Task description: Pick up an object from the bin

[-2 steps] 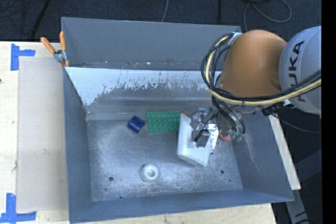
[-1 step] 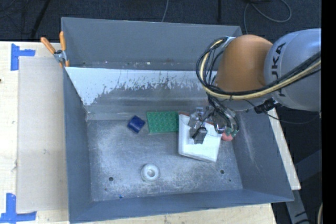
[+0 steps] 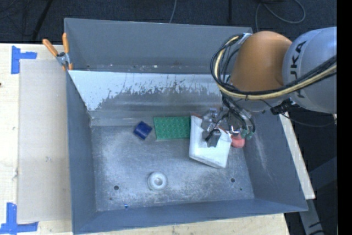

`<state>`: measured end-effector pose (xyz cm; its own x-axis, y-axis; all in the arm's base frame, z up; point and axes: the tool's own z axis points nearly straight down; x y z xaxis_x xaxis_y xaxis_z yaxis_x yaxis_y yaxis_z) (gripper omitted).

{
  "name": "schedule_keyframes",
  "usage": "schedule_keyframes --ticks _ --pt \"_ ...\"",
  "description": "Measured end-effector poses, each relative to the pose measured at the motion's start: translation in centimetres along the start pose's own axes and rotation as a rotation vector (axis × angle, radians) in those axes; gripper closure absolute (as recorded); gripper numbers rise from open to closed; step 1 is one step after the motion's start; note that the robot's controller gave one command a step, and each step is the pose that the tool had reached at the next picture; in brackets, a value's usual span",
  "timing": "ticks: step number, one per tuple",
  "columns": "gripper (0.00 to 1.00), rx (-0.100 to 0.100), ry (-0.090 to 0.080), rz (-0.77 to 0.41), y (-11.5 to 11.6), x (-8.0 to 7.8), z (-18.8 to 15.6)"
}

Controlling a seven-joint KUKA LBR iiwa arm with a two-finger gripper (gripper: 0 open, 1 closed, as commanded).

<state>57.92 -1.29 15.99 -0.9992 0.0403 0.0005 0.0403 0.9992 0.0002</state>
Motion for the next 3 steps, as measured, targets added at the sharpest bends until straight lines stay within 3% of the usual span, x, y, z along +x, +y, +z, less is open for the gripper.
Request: schedule_keyframes --ticks 1,2,3 --pt "1.0 0.0 -0.003 0.021 4.5 -3.2 -1.3" --pt "1.0 0.0 0.004 0.021 -0.4 -3.3 2.1" --pt "1.0 -0.001 -0.003 -0.149 4.2 -1.5 -2.6"
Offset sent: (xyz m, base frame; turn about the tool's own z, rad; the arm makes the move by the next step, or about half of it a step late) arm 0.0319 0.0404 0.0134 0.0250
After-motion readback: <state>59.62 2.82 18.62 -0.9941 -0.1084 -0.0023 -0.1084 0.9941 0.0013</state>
